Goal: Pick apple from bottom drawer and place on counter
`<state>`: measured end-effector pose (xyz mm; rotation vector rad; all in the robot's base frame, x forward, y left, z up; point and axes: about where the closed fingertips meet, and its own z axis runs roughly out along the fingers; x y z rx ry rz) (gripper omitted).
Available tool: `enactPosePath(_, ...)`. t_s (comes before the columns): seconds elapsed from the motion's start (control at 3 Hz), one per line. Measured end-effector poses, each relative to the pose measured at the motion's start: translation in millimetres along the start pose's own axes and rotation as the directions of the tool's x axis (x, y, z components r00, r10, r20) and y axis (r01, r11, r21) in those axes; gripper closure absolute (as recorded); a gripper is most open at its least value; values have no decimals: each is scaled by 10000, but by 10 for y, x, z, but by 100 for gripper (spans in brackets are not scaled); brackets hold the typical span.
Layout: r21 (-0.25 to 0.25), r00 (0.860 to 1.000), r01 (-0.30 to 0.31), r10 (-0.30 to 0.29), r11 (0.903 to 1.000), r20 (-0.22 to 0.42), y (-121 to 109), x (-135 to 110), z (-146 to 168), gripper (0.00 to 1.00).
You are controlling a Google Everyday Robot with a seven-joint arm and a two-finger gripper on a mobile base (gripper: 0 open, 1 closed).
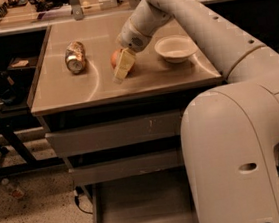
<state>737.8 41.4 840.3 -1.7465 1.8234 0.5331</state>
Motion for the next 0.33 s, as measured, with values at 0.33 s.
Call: enactPosePath(0.33, 0, 10000, 0, 0, 10000, 0, 0, 0, 0, 0)
